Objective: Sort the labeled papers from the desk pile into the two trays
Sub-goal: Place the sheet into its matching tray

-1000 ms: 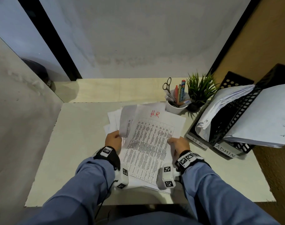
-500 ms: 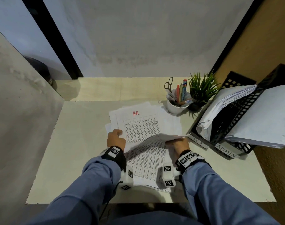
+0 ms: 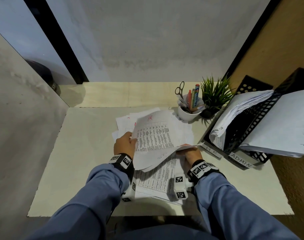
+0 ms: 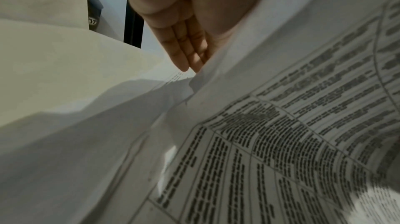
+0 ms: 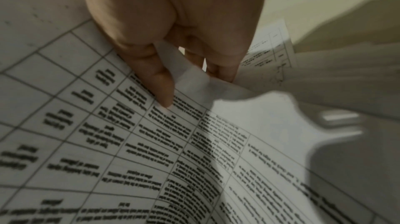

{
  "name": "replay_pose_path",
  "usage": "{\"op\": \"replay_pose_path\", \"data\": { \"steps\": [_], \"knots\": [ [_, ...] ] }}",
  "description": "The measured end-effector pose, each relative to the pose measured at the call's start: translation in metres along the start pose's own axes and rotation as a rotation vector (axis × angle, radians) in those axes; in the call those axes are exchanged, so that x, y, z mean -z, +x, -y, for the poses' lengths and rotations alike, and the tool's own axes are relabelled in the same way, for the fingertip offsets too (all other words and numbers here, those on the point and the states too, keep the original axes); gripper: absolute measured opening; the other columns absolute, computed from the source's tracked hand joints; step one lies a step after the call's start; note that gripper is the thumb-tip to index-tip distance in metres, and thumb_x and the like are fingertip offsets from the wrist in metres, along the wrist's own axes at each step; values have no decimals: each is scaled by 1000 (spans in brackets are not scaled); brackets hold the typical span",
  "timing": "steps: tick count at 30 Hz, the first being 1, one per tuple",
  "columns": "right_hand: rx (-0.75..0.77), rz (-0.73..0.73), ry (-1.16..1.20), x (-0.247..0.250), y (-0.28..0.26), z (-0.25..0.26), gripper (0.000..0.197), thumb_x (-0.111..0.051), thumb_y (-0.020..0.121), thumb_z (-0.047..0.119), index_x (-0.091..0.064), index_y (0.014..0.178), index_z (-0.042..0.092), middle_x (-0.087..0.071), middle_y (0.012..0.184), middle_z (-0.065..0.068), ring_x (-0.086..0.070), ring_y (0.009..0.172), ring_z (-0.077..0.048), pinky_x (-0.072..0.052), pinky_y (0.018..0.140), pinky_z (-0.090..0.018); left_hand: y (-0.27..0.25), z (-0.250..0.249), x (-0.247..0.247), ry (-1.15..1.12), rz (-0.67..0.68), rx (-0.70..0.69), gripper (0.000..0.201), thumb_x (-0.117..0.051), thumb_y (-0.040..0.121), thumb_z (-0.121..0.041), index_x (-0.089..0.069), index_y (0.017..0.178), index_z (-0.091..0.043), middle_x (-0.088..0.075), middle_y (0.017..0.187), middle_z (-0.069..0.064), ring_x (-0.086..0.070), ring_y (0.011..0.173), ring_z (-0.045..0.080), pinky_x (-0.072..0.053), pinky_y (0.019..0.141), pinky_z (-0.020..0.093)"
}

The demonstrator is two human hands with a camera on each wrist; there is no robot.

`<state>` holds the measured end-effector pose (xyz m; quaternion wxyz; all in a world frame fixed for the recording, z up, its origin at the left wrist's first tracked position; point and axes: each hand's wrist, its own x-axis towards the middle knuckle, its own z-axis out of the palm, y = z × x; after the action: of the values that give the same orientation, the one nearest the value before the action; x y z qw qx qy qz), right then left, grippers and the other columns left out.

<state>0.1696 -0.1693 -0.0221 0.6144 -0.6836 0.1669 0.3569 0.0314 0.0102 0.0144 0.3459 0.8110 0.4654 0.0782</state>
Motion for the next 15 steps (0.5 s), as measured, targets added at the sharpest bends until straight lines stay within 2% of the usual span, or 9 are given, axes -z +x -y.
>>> {"op": "replay_pose_path", "data": {
  "steps": [1,2,4,7,9,11,12,13,15],
  "knots": [
    [-21,5,-40,1,-5,3,36,-45,80,-22,-50,60,8,-52,63,-6,-55,48,-3,-42,46,-8,1,0,2,28,-5,-19,22,-52,94,-21,-64,111,-13,-68,89,10,-61,78,29,-38,65,25],
    [-62,0,-58,3,-10,8,33,-56,79,-17,-54,63,12,-56,61,-1,-56,50,-3,-42,44,-6,1,0,4,43,-13,-36,25,-49,96,-20,-64,114,-14,-70,94,13,-62,83,31,-38,66,25],
    [-77,-14,-84,9,-13,14,30,-68,75,-7,-58,67,20,-58,68,6,-55,61,-6,-45,45,-6,1,1,7,50,-23,-67,29,-46,97,-16,-65,118,-15,-70,102,15,-63,91,33,-37,69,23],
    [-2,-5,-203,13,-16,16,30,-67,76,-5,-55,68,21,-55,73,4,-51,65,-7,-46,51,-10,0,5,10,-53,-30,-118,31,-48,95,-9,-65,120,-14,-68,113,15,-63,100,31,-43,75,23],
    [20,-32,-276,14,-17,15,30,-61,81,-5,-52,67,19,-53,73,2,-51,65,-9,-47,53,-13,-4,7,10,-247,-29,-143,29,-49,92,0,-69,111,-6,-62,126,10,-59,113,21,-44,93,24],
    [41,-109,-303,15,-16,16,24,-54,83,-7,-56,67,11,-55,72,-2,-56,70,-19,-47,53,-18,-7,7,10,-352,-68,-160,28,-47,88,7,-72,89,-5,-64,122,4,-56,114,14,-41,95,19],
    [38,-140,-294,16,-15,17,16,-52,81,-9,-60,72,2,-58,75,-7,-59,80,-25,-48,59,-23,-8,6,11,-369,-83,-163,30,-46,86,8,-71,80,-8,-67,116,5,-58,112,15,-41,92,13],
    [46,-168,-283,16,-16,18,12,-52,79,-11,-63,82,-6,-61,82,-9,-60,89,-25,-47,67,-27,-9,5,12,-382,-81,-161,33,-45,85,9,-68,73,-11,-70,109,5,-61,108,17,-40,86,7],
    [51,-206,-264,16,-20,22,16,-52,78,-15,-62,90,-11,-59,88,-10,-55,91,-24,-43,77,-31,-10,2,15,-392,-58,-158,35,-43,84,9,-64,66,-13,-71,97,2,-63,99,17,-37,77,-2]
  ]
}}
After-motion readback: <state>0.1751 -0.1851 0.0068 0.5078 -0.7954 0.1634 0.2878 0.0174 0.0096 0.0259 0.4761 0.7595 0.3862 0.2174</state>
